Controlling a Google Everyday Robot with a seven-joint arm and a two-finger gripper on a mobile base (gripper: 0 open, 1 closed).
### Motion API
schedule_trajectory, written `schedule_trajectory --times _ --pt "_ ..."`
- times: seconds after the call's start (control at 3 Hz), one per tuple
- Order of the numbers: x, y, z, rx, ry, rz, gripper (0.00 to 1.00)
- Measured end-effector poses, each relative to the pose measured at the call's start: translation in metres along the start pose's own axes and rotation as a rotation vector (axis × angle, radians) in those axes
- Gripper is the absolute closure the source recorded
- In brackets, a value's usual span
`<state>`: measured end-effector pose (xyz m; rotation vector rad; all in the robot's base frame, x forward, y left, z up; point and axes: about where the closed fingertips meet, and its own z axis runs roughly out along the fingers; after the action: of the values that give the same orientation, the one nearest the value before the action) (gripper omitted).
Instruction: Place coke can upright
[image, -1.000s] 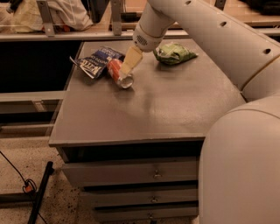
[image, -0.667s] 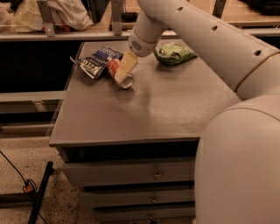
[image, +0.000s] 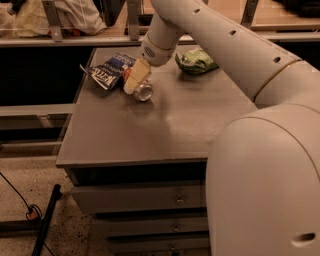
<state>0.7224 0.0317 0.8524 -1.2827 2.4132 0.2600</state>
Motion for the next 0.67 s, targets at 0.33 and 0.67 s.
schedule_trajectory --times 0.33,0.67 --pt "-0.0074 0.0007 0.0055 -0.002 0.013 0.035 0.00" --pt "-0.0135 0.0031 0.0090 0.018 0.020 0.074 0.00"
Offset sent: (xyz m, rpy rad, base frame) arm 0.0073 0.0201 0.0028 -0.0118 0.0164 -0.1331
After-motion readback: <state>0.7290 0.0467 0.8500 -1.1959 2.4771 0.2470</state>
